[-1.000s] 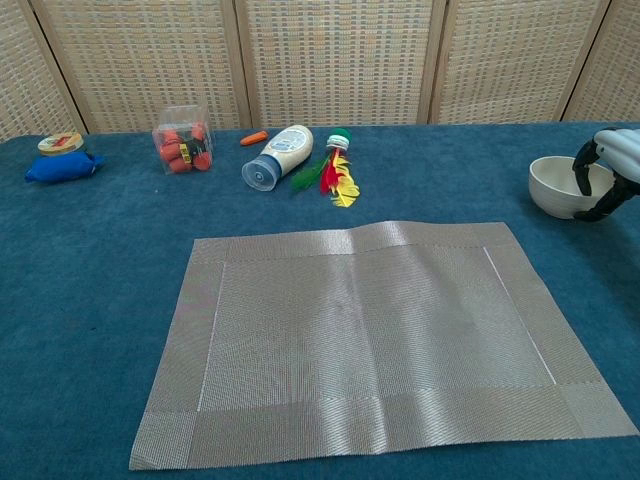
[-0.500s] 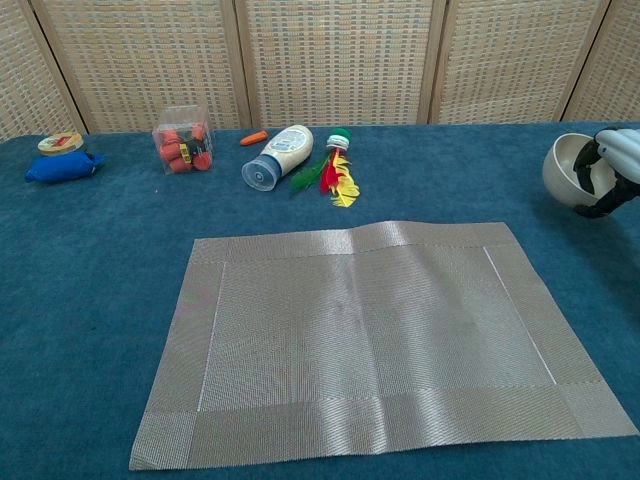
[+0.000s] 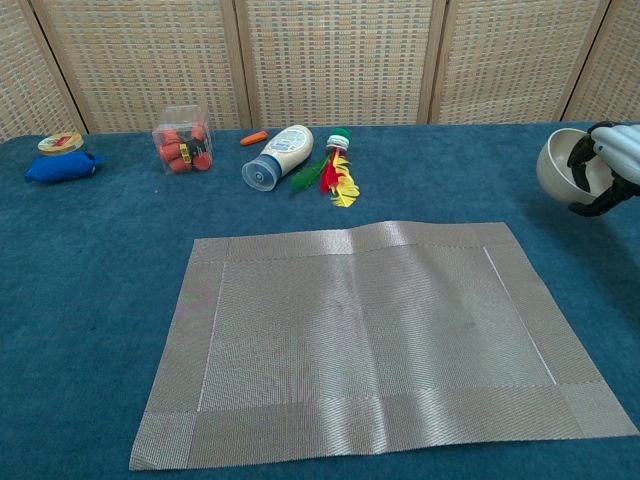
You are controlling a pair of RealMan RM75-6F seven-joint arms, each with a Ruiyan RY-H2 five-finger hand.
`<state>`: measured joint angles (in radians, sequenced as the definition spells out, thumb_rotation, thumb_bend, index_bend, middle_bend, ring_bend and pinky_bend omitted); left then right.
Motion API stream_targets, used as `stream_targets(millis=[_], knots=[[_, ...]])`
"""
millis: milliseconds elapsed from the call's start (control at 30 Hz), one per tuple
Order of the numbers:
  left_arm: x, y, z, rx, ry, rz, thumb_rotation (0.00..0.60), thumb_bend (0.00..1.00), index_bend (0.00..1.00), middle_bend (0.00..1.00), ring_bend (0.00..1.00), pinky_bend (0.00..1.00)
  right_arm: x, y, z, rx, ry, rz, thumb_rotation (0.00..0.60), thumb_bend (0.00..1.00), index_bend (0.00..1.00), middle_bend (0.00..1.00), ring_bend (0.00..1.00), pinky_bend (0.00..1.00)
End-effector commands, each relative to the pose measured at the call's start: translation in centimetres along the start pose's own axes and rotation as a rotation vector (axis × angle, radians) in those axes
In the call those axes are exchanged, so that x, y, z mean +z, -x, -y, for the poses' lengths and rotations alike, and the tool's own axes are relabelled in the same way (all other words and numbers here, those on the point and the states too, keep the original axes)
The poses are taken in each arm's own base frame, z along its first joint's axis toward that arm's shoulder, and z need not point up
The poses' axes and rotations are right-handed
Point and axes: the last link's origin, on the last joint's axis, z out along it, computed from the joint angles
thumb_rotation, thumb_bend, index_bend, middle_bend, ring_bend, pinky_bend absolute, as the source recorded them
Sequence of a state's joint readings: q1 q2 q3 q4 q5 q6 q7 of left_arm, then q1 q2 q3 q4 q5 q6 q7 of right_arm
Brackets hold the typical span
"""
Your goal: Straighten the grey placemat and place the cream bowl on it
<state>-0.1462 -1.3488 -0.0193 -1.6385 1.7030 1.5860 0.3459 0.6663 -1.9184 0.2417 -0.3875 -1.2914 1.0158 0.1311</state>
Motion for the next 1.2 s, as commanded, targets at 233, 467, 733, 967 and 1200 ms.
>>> stream_targets(millis=[233, 467, 733, 967, 1200], knots=[[-0.3, -0.3, 0.0, -0.011, 0.005, -0.005, 0.6, 0.26, 0.16, 0.0, 0.0, 0.0, -1.6, -1.3, 4.4, 0.001, -0.172, -0.083, 0.6, 0.48, 0.74, 0.37, 0.12, 0.22], [-0.8, -0.8, 0.3, -0.015, 0.004, -0.015, 0.6, 0.26, 0.16, 0.0, 0.0, 0.0, -5.7, -2.4, 10.2, 0.031, -0.361, -0.104, 0.6, 0.48, 0.74, 0.37, 0.12, 0.22], [-0.8, -1.1, 0.7, -0.033, 0.001, -0.006, 0.6, 0.26, 0.16, 0.0, 0.0, 0.0, -10.9, -3.6, 16.0, 0.068, -0.536, -0.091, 0.6, 0.48, 0.74, 0.37, 0.12, 0.23], [-0.9, -1.2, 0.8, -0.042, 0.003, -0.001, 0.6, 0.26, 0.16, 0.0, 0.0, 0.0, -13.9, -3.5, 18.3, 0.084, -0.605, -0.047, 0.6, 0.48, 0.75, 0.37, 0.12, 0.23], [-1.0, -1.0, 0.7, -0.041, 0.009, 0.01, 0.6, 0.26, 0.16, 0.0, 0.0, 0.0, -14.8, -2.7, 18.7, 0.08, -0.616, -0.014, 0.6, 0.48, 0.74, 0.37, 0.12, 0.23]])
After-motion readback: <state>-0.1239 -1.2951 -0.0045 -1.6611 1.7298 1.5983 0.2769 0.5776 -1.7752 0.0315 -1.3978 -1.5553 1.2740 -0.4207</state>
